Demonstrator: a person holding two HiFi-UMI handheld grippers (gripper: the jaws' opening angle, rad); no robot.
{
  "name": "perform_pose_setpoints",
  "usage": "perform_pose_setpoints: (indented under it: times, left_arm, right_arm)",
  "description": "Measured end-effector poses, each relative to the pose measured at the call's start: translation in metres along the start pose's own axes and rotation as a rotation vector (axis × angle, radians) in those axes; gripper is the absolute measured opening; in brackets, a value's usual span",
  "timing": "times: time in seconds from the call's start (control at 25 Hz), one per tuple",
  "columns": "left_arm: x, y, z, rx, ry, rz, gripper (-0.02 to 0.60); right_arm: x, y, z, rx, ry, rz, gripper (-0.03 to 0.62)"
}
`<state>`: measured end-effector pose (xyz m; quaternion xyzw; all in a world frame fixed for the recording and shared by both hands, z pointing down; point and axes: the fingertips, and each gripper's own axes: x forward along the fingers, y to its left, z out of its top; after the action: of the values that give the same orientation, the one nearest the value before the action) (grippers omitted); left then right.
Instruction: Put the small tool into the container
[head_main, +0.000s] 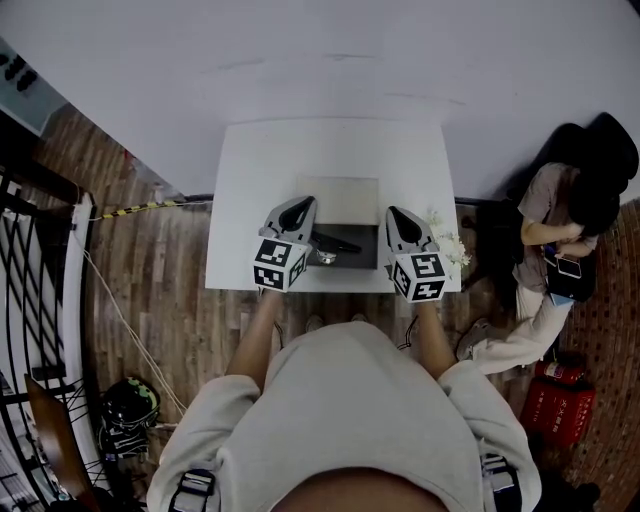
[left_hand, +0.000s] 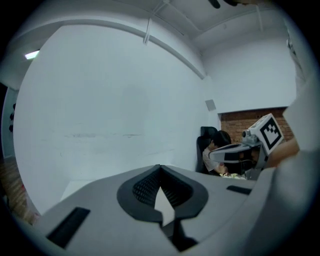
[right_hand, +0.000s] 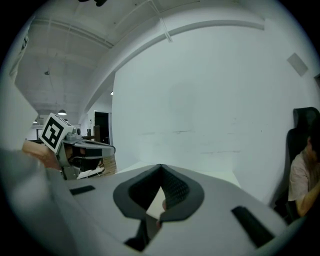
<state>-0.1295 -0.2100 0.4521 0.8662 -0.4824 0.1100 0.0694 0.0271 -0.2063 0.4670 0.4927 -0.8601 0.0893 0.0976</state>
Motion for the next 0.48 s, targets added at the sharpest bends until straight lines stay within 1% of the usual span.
perform_pose_setpoints:
  times: [0.12, 0.24, 0.48]
  left_arm:
    - [-0.001, 0.006, 0.005, -0.043, -0.023, -0.005, 0.008]
    - [-0.002, 0.011, 0.006, -0.070, -0.031, -0.005, 0.008]
    - [-0.002, 0.014, 0.005, -0.074, -0.034, -0.006, 0.008]
  right_arm:
    - [0.003, -0.003, 0.011, -0.005, -0.016, -0.008, -0.002]
    - [0.005, -0.004, 0.015, -0.006, -0.021, -0.011, -0.002]
    - [0.007, -0.006, 0.017, -0.013, -0.022, -0.021, -0.002]
